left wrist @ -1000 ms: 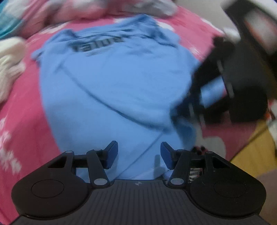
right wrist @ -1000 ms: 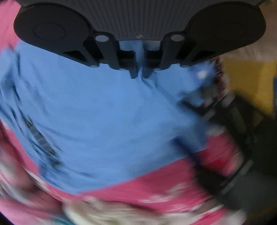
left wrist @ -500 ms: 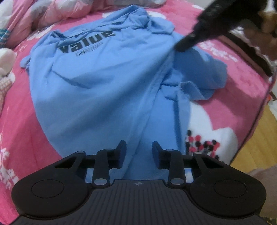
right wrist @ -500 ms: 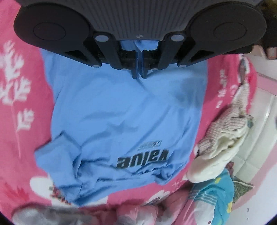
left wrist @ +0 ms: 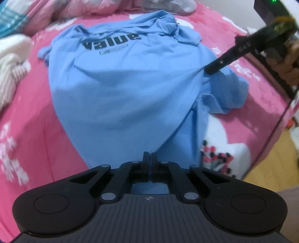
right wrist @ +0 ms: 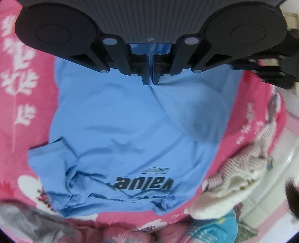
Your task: Fold clothes
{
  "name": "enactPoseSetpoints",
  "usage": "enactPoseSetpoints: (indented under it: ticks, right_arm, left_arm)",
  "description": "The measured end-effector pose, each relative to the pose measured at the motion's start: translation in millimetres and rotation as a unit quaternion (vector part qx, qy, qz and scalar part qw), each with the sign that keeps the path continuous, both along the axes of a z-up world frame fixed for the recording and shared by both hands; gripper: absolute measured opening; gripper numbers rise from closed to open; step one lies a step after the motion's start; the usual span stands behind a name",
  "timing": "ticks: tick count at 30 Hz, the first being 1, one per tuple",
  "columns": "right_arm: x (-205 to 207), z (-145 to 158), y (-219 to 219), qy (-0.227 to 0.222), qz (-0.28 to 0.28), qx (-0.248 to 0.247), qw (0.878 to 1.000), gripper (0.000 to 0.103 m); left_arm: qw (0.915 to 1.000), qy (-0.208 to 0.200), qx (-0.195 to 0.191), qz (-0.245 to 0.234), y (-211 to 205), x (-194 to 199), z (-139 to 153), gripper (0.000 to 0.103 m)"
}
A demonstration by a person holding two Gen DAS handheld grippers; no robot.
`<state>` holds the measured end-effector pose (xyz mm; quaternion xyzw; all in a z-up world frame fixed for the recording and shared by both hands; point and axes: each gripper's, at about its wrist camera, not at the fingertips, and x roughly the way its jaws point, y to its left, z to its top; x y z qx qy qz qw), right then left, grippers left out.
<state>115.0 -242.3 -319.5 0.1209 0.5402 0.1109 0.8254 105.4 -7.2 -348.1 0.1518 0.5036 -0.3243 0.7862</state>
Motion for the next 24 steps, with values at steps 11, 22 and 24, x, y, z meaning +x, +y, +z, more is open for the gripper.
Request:
enactPoseSetpoints:
  ticks: [11, 22, 24]
  right_arm:
    - [-8.7, -3.8, 21.8, 0.047, 0.079, -0.097, 0.991, 0.006]
    - [-15.8, 21.5, 33.4, 0.060, 0.088, -0.147, 0.983, 0.007]
    - [-15.3, 31.2, 39.4, 0.049, 0.088, -0.134, 0.986, 0.007]
  left_arm:
    - [0.9978, 0.027, -0.027, 0.053, 7.4, -19.1, -11.1, 0.000]
    - [0.9942, 0.038, -0.039, 0.093, 44.5, -33.9, 8.7, 0.000]
    - [0.9946, 0.022, -0.023, 0.098, 49.7, -32.2, 8.1, 0.006]
